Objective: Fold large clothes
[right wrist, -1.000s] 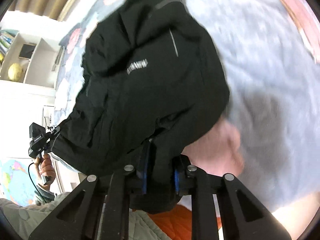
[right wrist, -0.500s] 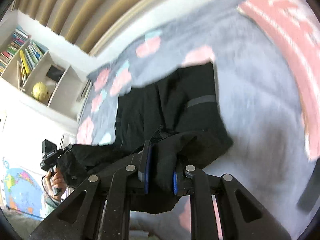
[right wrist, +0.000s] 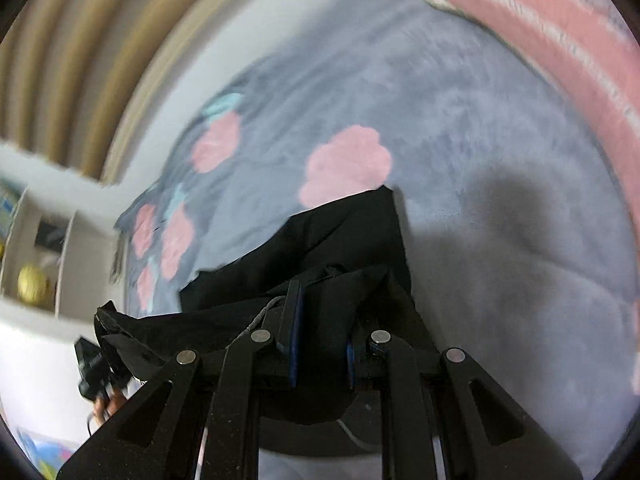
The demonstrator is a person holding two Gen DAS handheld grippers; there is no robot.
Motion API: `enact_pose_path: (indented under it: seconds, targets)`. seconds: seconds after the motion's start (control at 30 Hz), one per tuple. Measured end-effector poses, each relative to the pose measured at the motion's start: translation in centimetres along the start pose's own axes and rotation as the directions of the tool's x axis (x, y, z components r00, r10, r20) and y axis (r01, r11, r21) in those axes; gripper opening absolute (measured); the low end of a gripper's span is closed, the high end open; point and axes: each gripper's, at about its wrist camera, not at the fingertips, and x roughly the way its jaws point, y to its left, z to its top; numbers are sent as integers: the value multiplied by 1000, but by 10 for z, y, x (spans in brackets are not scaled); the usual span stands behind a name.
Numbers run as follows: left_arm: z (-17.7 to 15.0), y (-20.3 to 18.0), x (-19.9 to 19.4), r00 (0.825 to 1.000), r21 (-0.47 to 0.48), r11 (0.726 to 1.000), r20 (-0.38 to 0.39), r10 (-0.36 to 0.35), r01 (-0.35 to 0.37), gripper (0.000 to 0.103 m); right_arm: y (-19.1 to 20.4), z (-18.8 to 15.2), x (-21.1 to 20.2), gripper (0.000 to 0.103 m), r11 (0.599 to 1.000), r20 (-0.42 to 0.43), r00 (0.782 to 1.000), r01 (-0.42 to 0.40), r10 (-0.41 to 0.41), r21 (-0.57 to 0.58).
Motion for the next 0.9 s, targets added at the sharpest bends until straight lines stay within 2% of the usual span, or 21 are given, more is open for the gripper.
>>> enact_pose_path:
  seconds: [0.13, 0.2, 0.3, 0.43, 0.6, 0.7, 0.8, 0.87, 0.9]
  targets:
    - [22, 30, 70, 994, -51, 995, -75, 81, -85, 23, -20, 23, 71, 21, 994, -86, 991, 103, -100, 39]
    - [26, 43, 91, 991, -72, 993, -101, 83, -91, 23, -28, 27, 104, 21, 990, -136, 982, 138, -133, 32]
    - [29, 55, 111, 991, -63, 995, -114, 73, -80, 23, -37, 30, 133, 21, 986, -171, 972, 166, -159, 28]
    - [32, 55, 119, 988, -6, 997, -142, 69, -70, 23, -43, 29, 148, 21, 985, -175, 970, 173, -167, 20]
    - [36, 41, 97, 978, 68, 998, -206, 31, -17, 30, -50, 28, 133, 22, 990, -191, 976, 122, -105, 75]
    - [40, 36, 65, 964, 49, 996, -258, -61, 77, 39, -49, 33, 111, 28, 990, -184, 981, 77, -54, 120]
    - [37, 37, 21, 971, 53, 995, -228, -69, 83, 48, -50, 34, 82, 37, 988, -167, 985, -15, 41, 157]
    - [31, 42, -9, 980, 51, 996, -187, -65, 76, 51, -51, 32, 65, 54, 987, -167, 984, -34, 60, 158]
    - [27, 42, -20, 985, 65, 997, -166, -37, 49, 56, -52, 31, 53, 58, 988, -155, 987, -27, 51, 153]
